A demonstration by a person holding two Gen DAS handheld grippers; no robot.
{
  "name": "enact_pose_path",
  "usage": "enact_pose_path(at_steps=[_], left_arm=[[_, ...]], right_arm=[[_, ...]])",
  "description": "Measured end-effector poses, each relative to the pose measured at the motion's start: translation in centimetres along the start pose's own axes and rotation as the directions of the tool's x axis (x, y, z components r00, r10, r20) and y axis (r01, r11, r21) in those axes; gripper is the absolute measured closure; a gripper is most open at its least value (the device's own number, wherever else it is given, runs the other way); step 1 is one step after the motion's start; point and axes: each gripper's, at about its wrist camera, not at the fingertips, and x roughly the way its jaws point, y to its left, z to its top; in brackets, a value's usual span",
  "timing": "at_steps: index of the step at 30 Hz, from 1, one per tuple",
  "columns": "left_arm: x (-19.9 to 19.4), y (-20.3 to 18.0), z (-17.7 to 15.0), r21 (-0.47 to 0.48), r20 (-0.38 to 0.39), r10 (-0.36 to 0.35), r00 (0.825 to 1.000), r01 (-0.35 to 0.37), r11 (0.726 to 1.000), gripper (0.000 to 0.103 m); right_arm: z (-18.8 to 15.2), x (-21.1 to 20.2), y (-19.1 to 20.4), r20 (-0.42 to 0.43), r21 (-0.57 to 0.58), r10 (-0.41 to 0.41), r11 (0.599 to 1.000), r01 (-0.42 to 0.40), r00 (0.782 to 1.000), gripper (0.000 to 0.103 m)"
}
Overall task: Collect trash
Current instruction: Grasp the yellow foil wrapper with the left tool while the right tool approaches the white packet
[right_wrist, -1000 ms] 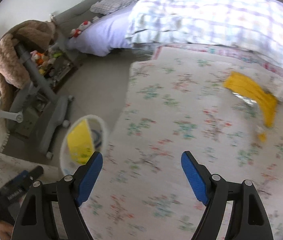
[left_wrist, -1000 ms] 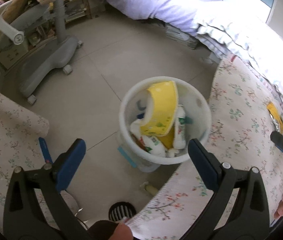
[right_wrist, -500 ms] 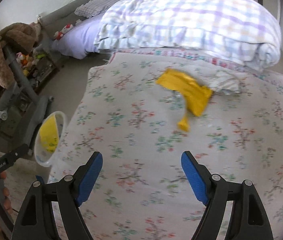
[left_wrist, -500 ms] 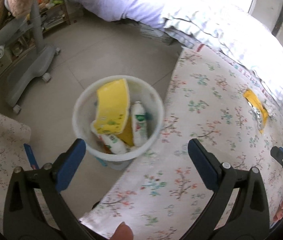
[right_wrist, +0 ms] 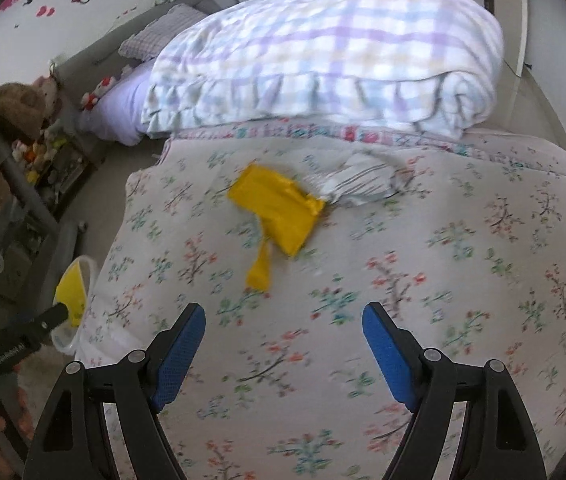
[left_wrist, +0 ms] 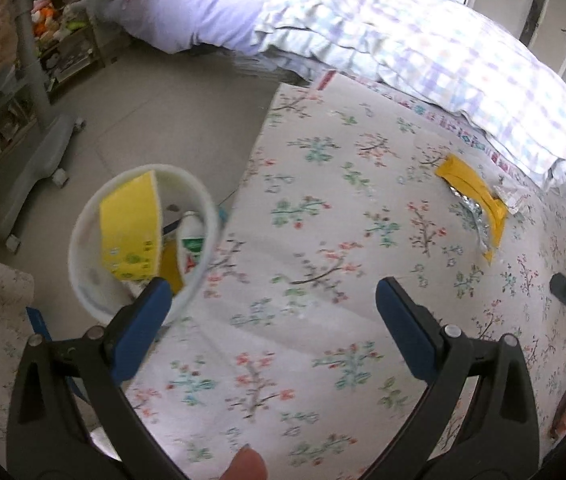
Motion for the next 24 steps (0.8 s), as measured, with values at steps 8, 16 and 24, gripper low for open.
enact_pose_path(at_steps=[8, 16, 24], left_arm=[[1.4, -6.4, -0.1, 0.067, 0.006, -0.024, 1.000, 0.023, 0.997, 0.002], [4.3, -13.4, 1.5, 0.066, -0.008, -0.077, 0.997, 0.078, 0.995, 0.002], [7.5, -20.1, 3.2, 0.089, 0.002, -0.197, 0.980, 0.196, 0.977, 0.019]], right_arm=[[1.1, -0.2, -6.1, -0.003, 0.124, -0.029, 0.992, 0.029, 1.000, 0.019], [1.7, 0.0, -10.3, -0.019, 0.134, -0.118, 0.984, 0.120, 0.993, 0.019], [1.4, 0.4, -12.8, -0.033, 0.090, -0.171, 0.981, 0.174, 0.985, 0.019]])
